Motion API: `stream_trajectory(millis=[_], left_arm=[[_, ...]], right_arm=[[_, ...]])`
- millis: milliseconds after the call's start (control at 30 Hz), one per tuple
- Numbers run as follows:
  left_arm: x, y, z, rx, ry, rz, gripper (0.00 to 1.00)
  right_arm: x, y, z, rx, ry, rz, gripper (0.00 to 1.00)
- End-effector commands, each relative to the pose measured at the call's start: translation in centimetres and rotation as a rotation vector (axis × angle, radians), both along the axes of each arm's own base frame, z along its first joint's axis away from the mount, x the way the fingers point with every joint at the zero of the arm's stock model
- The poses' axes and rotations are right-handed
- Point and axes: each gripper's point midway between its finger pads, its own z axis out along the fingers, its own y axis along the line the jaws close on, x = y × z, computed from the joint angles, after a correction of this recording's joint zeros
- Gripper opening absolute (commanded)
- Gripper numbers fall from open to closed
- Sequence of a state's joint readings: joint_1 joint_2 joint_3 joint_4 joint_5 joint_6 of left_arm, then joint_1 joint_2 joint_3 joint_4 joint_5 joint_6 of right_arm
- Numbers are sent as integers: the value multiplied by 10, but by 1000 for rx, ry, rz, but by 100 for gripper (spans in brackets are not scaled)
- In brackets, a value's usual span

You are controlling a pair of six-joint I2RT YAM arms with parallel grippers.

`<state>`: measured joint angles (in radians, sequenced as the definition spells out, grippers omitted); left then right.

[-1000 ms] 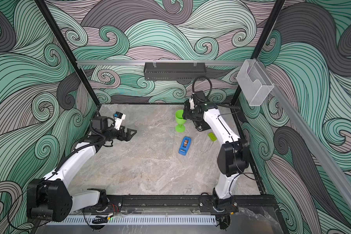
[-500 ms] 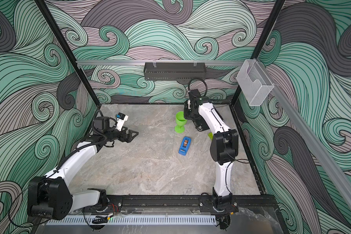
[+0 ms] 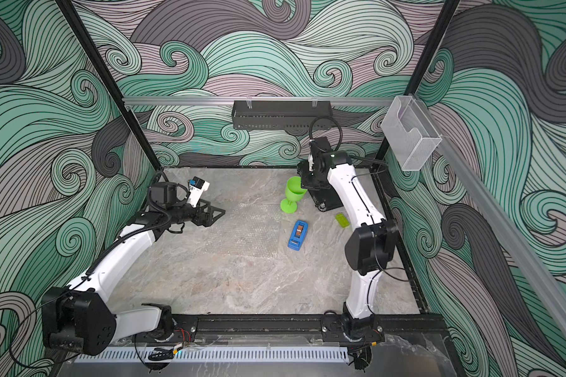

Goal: Wrap wine glasses in bubble wrap
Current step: Pick up the wine glass at the center of the board, then place the wine glass on the bubble wrap.

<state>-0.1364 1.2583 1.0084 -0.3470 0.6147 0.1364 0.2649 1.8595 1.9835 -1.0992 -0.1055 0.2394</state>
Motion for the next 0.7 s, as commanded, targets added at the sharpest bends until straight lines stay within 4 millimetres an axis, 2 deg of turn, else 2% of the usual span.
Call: stream_trajectory(millis=[0,100,267,367,567,667], left_arm=[[-19,-21,31,-55,-32,-124,86],[-24,-34,29,-51,-24,-183,84],[-35,-55,18,5,-8,-274,78],[-40,-65,7,44,-1,-307,76],[-60,-86,-32,122,33,-405,71],[-69,-92,-44,143,37,-443,63]], right_arm=[[-40,16,24,94,31,88,0],[-65,42,28,210,90,174,0],[-99,81,23,331,197,294,0],[-108,90,14,346,230,310,0],[-124,112,0,418,291,352,0],[-130,119,-3,428,308,366,0]])
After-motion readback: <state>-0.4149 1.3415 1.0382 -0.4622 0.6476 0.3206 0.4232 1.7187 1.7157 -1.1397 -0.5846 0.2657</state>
